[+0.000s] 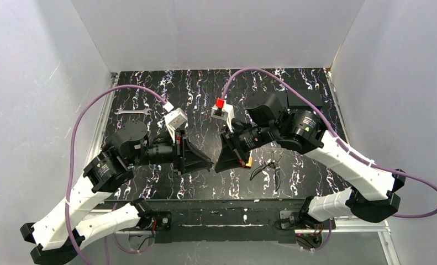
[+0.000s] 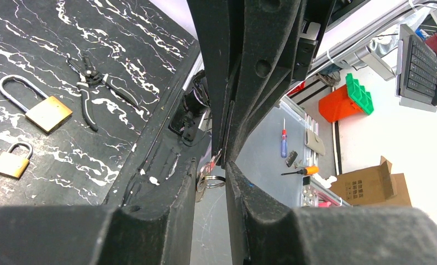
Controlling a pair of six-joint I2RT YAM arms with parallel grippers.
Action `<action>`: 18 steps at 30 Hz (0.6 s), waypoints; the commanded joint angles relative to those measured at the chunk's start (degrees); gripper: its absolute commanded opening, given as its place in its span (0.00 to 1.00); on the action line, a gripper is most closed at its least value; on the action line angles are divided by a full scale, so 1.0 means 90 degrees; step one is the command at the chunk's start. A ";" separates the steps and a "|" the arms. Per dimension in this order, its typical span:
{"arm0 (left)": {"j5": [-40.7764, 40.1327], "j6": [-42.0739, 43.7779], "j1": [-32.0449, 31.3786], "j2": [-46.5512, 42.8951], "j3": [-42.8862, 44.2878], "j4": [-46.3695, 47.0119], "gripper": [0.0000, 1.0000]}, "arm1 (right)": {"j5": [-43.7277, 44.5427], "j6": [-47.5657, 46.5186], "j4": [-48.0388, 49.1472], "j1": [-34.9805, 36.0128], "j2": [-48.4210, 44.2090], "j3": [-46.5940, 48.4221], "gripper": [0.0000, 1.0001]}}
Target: Unlock with the key
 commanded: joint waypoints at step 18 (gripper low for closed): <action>0.0114 -0.0230 0.0020 -0.0214 -0.0264 0.0427 0.54 | 0.0026 -0.0067 0.0183 -0.0036 0.0074 0.0020 0.01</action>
